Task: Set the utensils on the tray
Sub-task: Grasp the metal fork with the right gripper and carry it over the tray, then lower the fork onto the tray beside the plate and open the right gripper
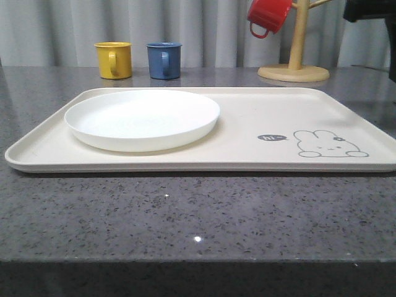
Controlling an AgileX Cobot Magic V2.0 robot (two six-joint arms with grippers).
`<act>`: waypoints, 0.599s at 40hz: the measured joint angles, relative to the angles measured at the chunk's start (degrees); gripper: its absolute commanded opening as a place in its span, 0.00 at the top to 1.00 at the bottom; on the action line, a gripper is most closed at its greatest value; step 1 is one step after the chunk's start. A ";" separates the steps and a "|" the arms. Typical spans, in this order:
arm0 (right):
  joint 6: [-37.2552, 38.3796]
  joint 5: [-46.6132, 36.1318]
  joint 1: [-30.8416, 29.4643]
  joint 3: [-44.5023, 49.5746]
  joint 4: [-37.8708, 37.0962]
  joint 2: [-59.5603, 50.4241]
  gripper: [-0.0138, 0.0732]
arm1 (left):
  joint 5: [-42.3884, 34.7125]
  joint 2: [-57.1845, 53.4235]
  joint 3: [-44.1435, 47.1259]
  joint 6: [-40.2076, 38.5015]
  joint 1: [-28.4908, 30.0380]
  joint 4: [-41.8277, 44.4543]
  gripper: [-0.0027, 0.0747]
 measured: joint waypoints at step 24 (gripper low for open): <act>17.26 -2.38 18.58 -9.83 1.15 11.07 0.86 | 0.00 0.00 0.00 0.00 0.00 0.00 0.99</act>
